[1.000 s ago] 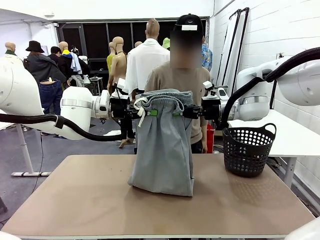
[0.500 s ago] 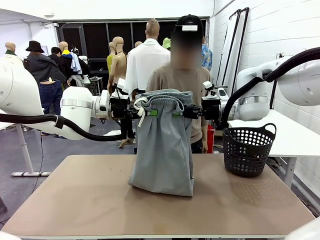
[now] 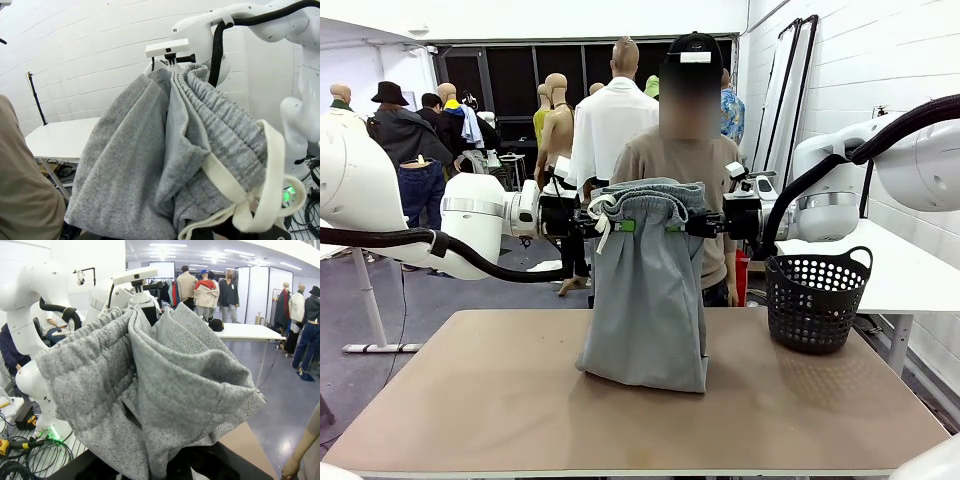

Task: Fold the training pants.
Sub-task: Fold the Training pants in half.

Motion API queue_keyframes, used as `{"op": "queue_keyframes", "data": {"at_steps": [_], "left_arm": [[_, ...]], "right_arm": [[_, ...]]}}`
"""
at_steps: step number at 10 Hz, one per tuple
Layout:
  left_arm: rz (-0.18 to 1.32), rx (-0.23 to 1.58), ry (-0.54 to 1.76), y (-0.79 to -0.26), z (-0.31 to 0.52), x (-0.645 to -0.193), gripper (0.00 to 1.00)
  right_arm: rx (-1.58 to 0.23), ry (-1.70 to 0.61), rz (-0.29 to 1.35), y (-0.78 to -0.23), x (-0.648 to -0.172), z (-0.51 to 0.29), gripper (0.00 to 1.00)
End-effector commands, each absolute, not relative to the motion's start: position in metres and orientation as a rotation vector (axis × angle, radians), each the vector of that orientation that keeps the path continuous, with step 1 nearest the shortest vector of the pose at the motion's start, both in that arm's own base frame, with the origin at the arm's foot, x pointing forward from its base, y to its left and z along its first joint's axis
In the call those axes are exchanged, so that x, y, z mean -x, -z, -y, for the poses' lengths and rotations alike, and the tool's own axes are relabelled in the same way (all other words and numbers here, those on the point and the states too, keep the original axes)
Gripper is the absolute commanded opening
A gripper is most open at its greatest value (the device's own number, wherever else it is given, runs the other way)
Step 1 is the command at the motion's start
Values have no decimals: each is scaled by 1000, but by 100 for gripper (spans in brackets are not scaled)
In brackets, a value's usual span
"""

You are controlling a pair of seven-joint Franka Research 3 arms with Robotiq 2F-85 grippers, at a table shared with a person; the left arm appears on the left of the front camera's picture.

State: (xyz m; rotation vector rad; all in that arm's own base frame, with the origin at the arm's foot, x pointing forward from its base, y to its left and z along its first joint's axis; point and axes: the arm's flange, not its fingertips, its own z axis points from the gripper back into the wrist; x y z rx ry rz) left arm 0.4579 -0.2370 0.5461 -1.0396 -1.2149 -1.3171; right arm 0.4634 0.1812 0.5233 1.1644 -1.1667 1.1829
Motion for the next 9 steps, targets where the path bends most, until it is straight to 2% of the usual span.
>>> {"op": "queue_keyframes", "data": {"at_steps": [1, 9], "left_arm": [[1243, 1062, 1315, -548, 237, -457, 0], [1243, 1062, 1315, -548, 237, -457, 0]], "right_arm": [[-1184, -1168, 1183, -526, -463, -183, 0], [-1184, -1168, 1183, -526, -463, -183, 0]]}}
